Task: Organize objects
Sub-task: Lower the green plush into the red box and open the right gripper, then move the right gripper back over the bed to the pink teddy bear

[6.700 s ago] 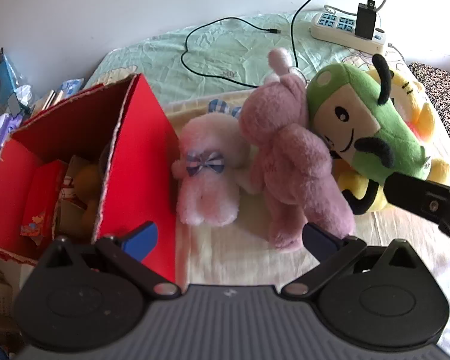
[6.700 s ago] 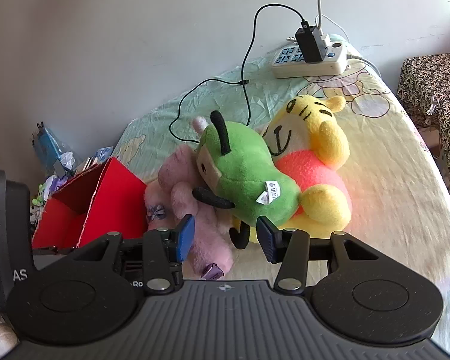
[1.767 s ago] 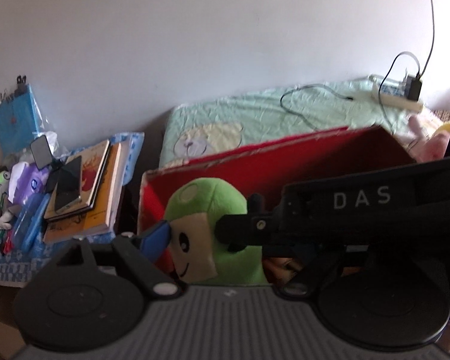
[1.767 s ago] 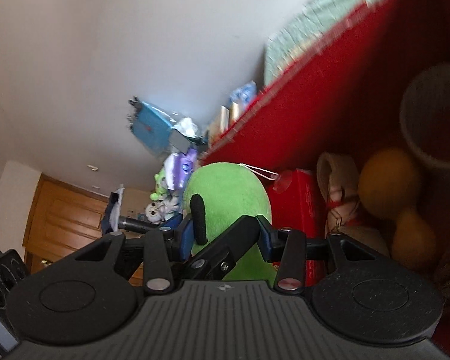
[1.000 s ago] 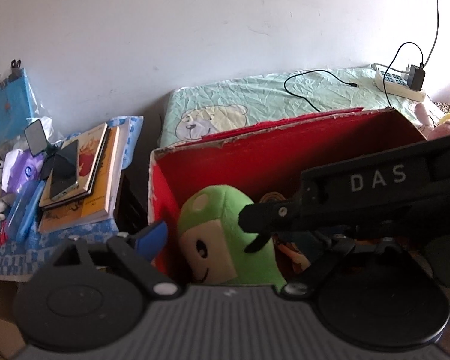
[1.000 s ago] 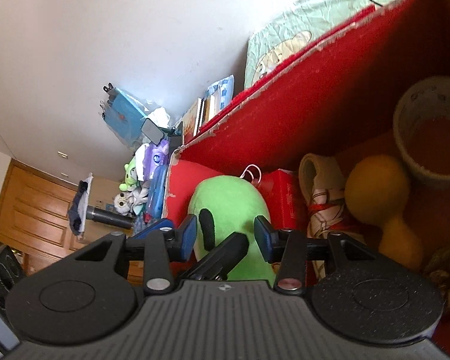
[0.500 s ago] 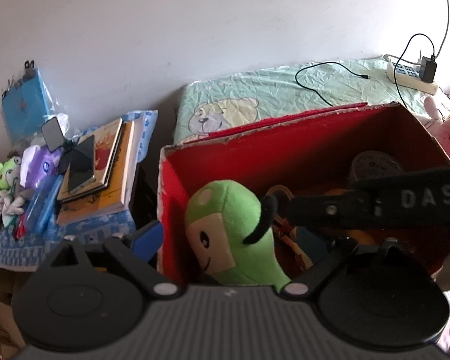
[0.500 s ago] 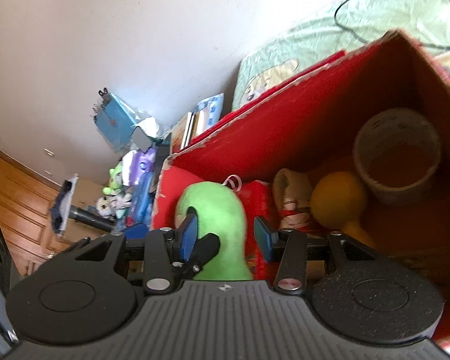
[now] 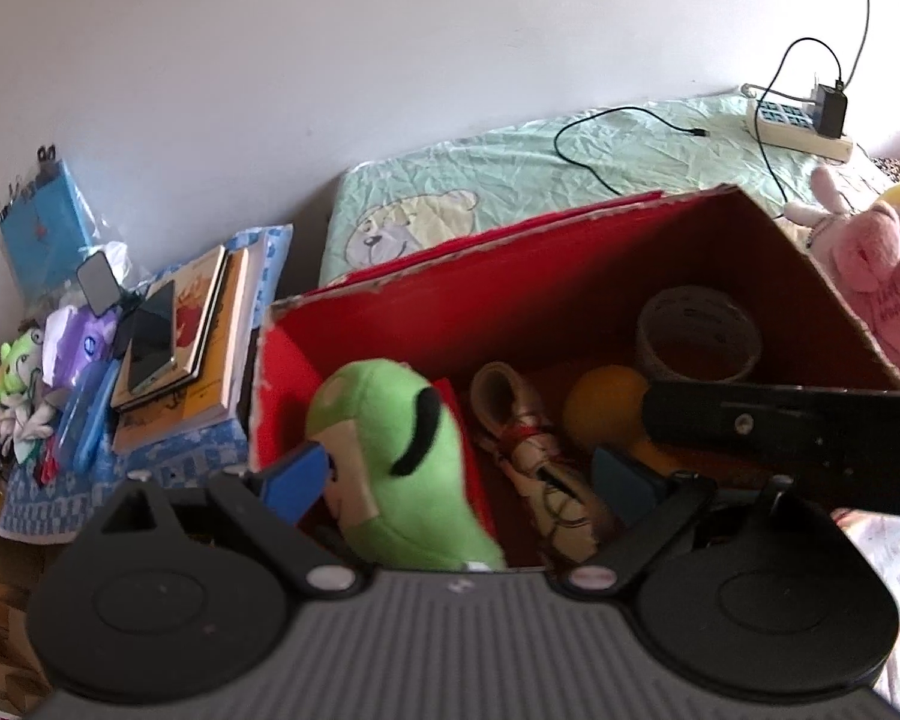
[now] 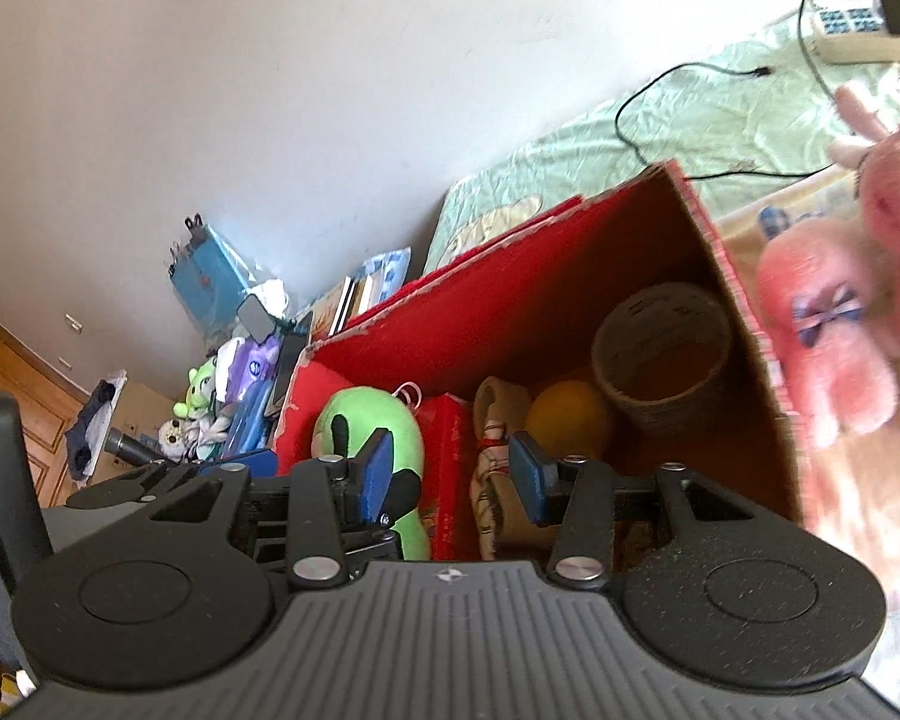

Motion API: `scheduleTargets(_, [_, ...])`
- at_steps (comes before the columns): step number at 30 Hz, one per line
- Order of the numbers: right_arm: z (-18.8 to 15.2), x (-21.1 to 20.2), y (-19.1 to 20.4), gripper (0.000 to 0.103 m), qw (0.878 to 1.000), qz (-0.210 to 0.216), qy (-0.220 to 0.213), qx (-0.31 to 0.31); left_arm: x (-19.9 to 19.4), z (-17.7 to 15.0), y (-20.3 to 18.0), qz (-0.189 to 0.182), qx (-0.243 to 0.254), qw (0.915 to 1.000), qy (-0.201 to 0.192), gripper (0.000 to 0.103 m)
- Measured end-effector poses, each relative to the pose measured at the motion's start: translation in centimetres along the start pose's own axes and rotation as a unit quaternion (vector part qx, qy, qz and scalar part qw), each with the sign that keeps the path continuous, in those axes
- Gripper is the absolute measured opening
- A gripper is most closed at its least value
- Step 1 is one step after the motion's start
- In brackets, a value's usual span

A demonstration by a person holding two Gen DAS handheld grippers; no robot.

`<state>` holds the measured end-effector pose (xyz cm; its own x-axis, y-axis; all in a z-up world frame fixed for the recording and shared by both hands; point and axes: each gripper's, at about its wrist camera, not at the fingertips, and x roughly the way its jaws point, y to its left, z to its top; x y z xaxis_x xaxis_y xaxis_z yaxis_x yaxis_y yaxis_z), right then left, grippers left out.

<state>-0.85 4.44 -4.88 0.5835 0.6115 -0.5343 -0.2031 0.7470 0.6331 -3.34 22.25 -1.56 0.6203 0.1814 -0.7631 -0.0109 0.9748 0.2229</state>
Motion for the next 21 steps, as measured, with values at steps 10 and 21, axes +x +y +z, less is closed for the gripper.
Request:
scheduleTargets(10, [0.9, -3.9, -2.8, 0.047, 1.000, 0.010, -0.016, -0.015, -1.7, 1.0, -4.1, 0.019, -0.002, 0.9998, 0.007, 0.096])
scheduleTargets(21, [3.1, -8.4, -7.1, 0.047, 1.000, 0.011, -0.016, -0.024, -2.9, 2.5, -11.0, 0.030, -0.002, 0.9995, 0.011, 0.096])
